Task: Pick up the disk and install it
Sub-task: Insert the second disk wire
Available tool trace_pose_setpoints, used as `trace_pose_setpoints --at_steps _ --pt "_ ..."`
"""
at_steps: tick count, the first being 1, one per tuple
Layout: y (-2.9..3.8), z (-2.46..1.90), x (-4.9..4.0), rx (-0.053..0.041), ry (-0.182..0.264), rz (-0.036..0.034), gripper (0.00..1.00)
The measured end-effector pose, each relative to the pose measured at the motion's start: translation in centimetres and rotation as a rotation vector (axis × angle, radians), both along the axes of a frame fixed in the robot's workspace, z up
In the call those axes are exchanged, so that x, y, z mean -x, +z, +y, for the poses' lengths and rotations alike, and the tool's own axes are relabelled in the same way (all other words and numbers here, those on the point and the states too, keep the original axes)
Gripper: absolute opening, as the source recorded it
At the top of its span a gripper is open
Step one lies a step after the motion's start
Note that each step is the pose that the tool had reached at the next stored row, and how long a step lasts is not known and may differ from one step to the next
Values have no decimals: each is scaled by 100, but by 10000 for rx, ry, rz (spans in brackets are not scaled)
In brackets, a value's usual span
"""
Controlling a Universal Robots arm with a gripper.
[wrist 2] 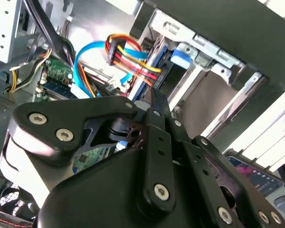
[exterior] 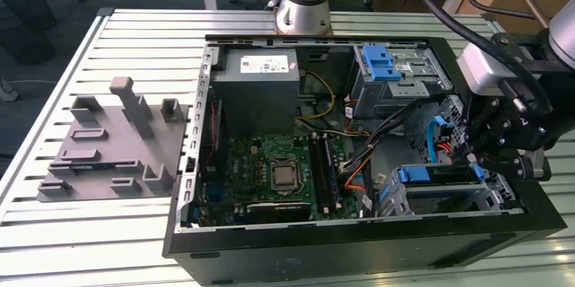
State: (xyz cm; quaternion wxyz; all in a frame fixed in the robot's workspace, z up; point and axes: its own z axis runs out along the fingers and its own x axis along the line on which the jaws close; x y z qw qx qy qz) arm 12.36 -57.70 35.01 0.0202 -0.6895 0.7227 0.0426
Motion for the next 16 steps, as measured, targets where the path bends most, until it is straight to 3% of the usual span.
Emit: trace_pose_setpoints --at_steps 5,11,16 --pt "8 0 24 4 0 -18 11" --pt "170 3 41 0 -3 -22 11" --pt "194 7 160 14 0 -76 11"
